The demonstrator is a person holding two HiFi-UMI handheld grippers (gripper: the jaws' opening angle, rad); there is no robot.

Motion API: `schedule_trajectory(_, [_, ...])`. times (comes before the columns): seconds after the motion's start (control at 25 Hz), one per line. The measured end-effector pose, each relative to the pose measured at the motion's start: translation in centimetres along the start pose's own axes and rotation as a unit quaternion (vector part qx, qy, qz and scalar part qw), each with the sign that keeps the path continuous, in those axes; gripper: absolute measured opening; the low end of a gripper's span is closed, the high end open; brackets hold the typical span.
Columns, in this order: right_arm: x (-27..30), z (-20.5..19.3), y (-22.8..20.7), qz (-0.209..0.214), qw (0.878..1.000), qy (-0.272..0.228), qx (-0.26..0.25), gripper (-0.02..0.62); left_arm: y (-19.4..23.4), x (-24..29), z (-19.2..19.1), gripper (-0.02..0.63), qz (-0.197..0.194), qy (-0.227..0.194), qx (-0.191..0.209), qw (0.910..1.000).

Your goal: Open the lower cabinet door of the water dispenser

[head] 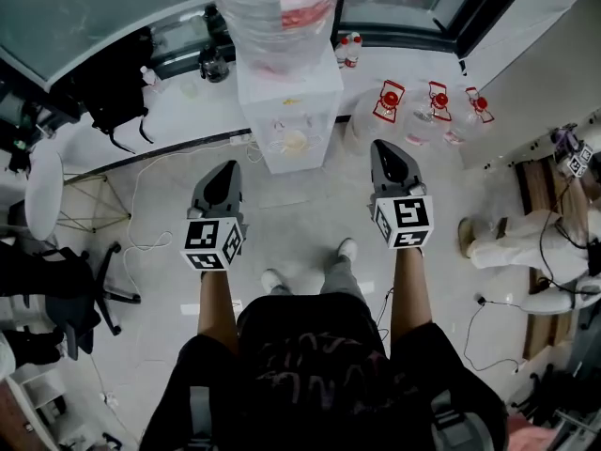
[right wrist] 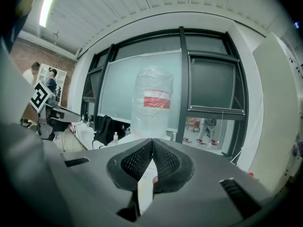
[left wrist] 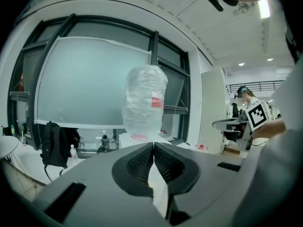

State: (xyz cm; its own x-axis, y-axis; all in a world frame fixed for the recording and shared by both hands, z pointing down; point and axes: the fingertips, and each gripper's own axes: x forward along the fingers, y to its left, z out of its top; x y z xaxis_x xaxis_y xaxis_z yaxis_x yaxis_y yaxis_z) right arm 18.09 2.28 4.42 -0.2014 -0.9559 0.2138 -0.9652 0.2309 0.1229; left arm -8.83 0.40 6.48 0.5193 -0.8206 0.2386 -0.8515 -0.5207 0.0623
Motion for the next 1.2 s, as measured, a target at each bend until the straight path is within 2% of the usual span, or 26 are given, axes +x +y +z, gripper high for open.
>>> schedule_trajectory(0.12, [2.2,-0.8,-3.9,0.013,1.000,0.007,0.002,0.006,-2.0,2.6,0.1,0.017,0.016,0.026,-0.006,0.9995])
schedule_trajectory(0.28, [4.3,-2.9,-8.8,0.037,0.999,0.017,0.006,0.006,-4.4,5.8,0.6,0.017,0.040,0.042,0.011,0.9983])
schedule_trajectory(0.44, [5.6,-5.0,-11.3,0.062,0.998,0.027,0.019,0.008,-6.1,8.1,0.5,0.017,0.055,0.050,0.001,0.9972])
schedule_trajectory(0.52, [6.1,-6.0,-11.9,0.070,0.997,0.034,0.021,0.008,-6.8,9.0,0.0,0.017,0.061,0.058,0.011,0.9964])
schedule_trajectory(0.8, [7.9,-8.8,-11.6,0.079,0.995,0.055,0.020,0.008,-6.8,11.7,-1.5,0.017,0.066,0.059,0.045,0.9951])
schedule_trajectory(1.2, [9.8,-12.2,-7.1,0.056,0.995,0.083,0.018,0.006,-1.2,12.9,-7.1,0.017,0.054,0.071,0.016,0.9959])
